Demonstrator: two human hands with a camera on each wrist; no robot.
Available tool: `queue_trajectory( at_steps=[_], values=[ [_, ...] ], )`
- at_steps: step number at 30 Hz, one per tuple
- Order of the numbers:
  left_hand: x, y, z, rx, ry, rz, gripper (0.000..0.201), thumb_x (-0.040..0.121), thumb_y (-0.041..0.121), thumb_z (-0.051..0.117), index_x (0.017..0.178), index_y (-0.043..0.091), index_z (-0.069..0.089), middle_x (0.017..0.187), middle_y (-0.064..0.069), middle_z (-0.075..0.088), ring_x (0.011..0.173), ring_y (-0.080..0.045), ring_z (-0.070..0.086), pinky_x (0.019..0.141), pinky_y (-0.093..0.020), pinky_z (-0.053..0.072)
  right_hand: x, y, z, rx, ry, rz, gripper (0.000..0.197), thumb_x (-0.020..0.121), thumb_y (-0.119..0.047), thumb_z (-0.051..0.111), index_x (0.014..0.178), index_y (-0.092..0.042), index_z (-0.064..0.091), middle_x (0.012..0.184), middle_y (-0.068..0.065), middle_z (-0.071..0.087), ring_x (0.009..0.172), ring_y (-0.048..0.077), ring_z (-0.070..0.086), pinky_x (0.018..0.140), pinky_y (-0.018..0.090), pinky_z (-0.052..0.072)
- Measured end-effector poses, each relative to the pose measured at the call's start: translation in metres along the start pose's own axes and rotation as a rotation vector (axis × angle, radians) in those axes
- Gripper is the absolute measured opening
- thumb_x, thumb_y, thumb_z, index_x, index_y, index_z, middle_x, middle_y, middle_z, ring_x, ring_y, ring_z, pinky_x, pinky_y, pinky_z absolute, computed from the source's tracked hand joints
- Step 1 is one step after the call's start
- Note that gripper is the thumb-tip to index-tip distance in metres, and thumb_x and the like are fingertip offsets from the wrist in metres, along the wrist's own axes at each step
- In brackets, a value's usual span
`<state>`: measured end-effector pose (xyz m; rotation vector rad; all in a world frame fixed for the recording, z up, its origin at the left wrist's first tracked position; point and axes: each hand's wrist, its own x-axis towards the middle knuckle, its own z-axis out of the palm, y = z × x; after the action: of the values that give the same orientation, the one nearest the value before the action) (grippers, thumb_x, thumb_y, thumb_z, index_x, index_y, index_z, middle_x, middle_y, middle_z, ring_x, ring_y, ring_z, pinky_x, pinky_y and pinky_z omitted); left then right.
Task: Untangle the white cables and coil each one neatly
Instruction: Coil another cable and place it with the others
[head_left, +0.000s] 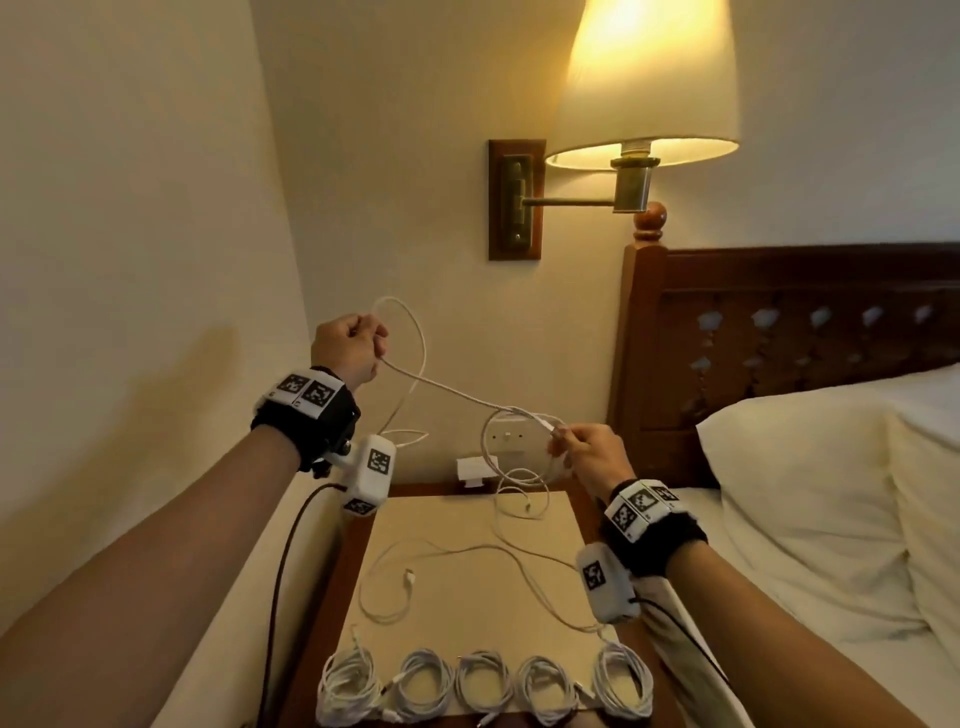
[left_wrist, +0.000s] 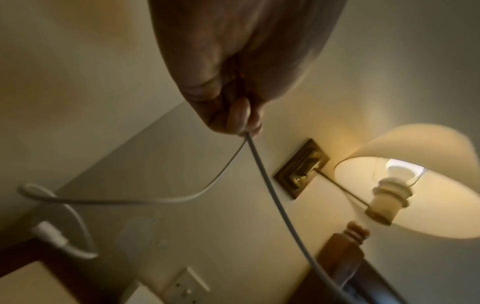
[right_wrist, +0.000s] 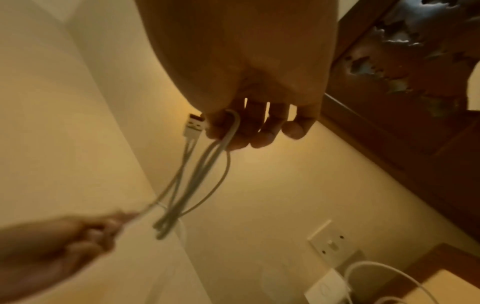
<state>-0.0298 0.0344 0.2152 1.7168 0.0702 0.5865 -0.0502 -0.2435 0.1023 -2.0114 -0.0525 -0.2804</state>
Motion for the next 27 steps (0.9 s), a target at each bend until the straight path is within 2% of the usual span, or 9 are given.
queue_trajectory(
  at_steps=[2,5,9,12,16,19,21,24,27],
  values=[
    [0.0,-0.023,-0.001,0.089,-0.038,-0.148,0.031,0.101,0.016,0.048,0.09,-0.006,0.067,0.061,-0.01,0.053,0.032,-0.008,0.043,0.036,-0.018,0.036,-0.001,-0.02,-0.014,-0.056,0.035,-0.065,0.049,0.1,-0.034,0.05,0.055,-0.018,0.059,0.057,0.0,0.057,0.054,0.013,0.048,0.051,0.017,0.038],
    [-0.014,-0.039,0.014,0.34,-0.218,-0.272,0.041,0.093,0.029,0.063,0.102,-0.011,0.065,0.075,-0.017,0.069,0.061,-0.025,0.068,0.07,-0.036,0.059,0.004,-0.049,-0.022,-0.068,0.025,-0.172,0.046,0.1,-0.038,0.05,0.058,-0.02,0.059,0.063,0.003,0.06,0.059,0.016,0.051,0.06,0.028,0.041],
    [-0.052,-0.021,0.039,0.599,-0.202,0.078,0.049,0.093,0.038,0.06,0.128,0.004,0.056,0.103,-0.015,0.072,0.072,-0.019,0.069,0.081,-0.027,0.051,0.015,-0.074,-0.022,-0.15,0.001,-0.217,0.043,0.099,-0.038,0.052,0.059,-0.023,0.059,0.055,-0.002,0.051,0.053,0.014,0.045,0.055,0.029,0.035],
    [-0.069,-0.008,0.055,0.746,-0.213,0.212,0.054,0.092,0.044,0.059,0.138,0.017,0.049,0.148,-0.016,0.035,0.115,-0.028,0.057,0.098,-0.036,0.043,0.024,-0.085,-0.023,-0.154,0.039,-0.226,0.045,0.097,-0.038,0.055,0.055,-0.023,0.056,0.054,-0.003,0.05,0.055,0.018,0.048,0.06,0.03,0.038],
    [-0.075,0.007,0.06,1.124,-0.23,0.142,0.05,0.096,0.054,0.041,0.14,0.031,0.038,0.159,-0.007,-0.005,0.136,-0.042,0.026,0.104,-0.055,0.033,0.031,-0.095,-0.026,-0.238,0.064,-0.317,0.044,0.098,-0.034,0.055,0.054,-0.027,0.053,0.055,-0.008,0.051,0.055,0.013,0.047,0.06,0.027,0.035],
    [-0.066,0.018,0.064,0.844,-0.379,0.319,0.035,0.099,0.044,0.042,0.128,0.032,0.057,0.146,-0.003,0.043,0.124,-0.027,0.046,0.101,-0.046,0.039,0.027,-0.103,-0.027,-0.287,0.047,-0.401,0.037,0.098,-0.033,0.055,0.063,-0.023,0.059,0.059,-0.011,0.054,0.054,0.003,0.046,0.052,0.017,0.031],
    [-0.066,0.025,0.065,0.438,-0.482,0.298,0.027,0.098,0.027,0.054,0.121,0.018,0.066,0.116,-0.006,0.068,0.083,-0.016,0.064,0.077,-0.032,0.053,0.024,-0.107,-0.028,-0.274,0.01,-0.441,0.031,0.098,-0.028,0.055,0.07,-0.02,0.066,0.068,-0.006,0.063,0.059,0.005,0.053,0.054,0.016,0.034],
    [-0.069,0.036,0.061,0.184,-0.471,0.172,0.013,0.096,0.013,0.057,0.094,0.009,0.07,0.088,-0.011,0.072,0.051,-0.014,0.059,0.048,-0.026,0.05,0.021,-0.107,-0.03,-0.23,-0.004,-0.473,0.023,0.097,-0.022,0.057,0.081,-0.015,0.072,0.08,-0.001,0.069,0.07,0.012,0.06,0.057,0.012,0.039],
    [-0.059,0.045,0.055,-0.027,-0.3,0.189,0.017,0.093,0.003,0.059,0.082,0.014,0.067,0.087,-0.015,0.068,0.065,-0.023,0.069,0.067,-0.036,0.06,0.02,-0.09,-0.035,-0.23,0.006,-0.457,0.015,0.095,-0.022,0.06,0.09,-0.013,0.071,0.076,0.001,0.066,0.065,0.013,0.056,0.06,0.022,0.042]
  ],
)
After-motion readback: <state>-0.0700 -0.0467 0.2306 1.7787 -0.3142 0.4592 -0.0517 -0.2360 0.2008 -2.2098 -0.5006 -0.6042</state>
